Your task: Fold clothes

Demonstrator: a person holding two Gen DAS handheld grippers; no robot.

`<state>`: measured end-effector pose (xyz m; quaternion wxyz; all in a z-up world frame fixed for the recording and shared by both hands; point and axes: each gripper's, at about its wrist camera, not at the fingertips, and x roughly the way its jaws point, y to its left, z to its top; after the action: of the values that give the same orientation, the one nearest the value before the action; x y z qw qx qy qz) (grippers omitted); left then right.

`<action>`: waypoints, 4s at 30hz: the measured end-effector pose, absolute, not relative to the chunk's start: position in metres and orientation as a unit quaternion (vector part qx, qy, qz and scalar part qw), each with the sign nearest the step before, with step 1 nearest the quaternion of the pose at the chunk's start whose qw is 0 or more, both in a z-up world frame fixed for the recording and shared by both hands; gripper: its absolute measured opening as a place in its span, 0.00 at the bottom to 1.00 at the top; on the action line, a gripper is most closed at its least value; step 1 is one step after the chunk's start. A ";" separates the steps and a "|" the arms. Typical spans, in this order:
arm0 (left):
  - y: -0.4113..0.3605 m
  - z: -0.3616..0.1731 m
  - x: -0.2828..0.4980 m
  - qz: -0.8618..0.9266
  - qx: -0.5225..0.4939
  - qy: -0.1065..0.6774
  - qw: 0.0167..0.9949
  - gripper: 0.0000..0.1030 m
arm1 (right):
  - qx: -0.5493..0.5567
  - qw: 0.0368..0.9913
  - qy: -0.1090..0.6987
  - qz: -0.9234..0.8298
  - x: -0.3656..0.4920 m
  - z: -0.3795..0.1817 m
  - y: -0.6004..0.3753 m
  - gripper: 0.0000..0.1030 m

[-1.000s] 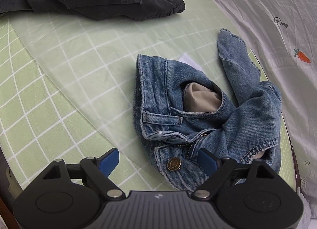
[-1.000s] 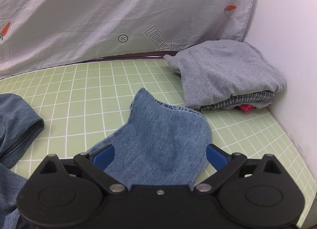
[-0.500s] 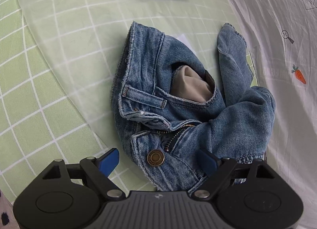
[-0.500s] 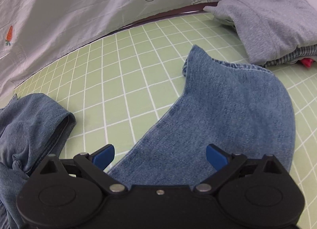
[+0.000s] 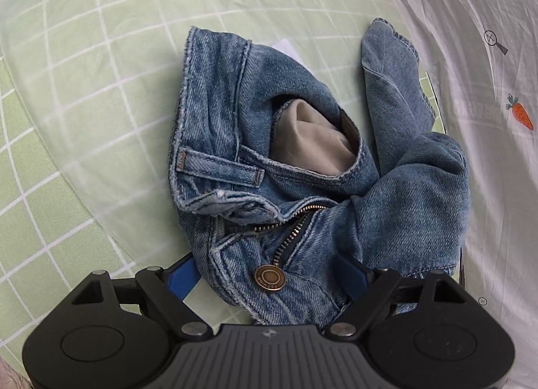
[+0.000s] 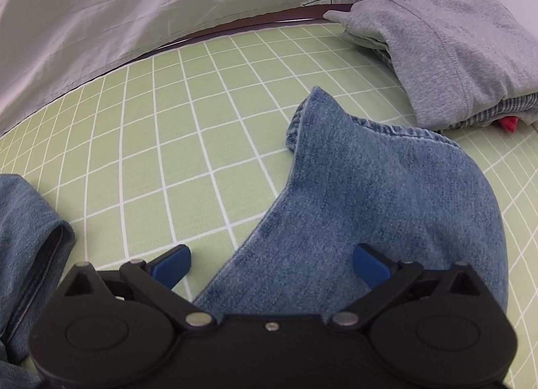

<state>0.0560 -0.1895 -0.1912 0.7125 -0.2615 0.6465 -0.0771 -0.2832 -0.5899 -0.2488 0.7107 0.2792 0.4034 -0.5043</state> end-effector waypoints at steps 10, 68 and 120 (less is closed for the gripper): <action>-0.242 -0.176 0.094 -0.111 -0.185 0.620 0.754 0.67 | 0.265 0.723 0.385 -0.509 -0.285 -0.248 -0.593 0.95; -0.208 -0.124 0.082 -0.224 -0.274 0.525 0.774 0.16 | 0.292 0.675 0.350 -0.580 -0.424 -0.230 -0.567 0.73; -0.200 -0.117 -0.012 -0.190 -0.088 0.564 0.799 0.86 | 0.291 0.746 0.091 -0.592 -0.482 -0.108 -0.532 0.05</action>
<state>-0.0116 -0.2003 -0.1172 0.7986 -0.0879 0.5643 -0.1899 -0.4818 -0.5322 -0.1084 0.7461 0.2914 0.0912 -0.5917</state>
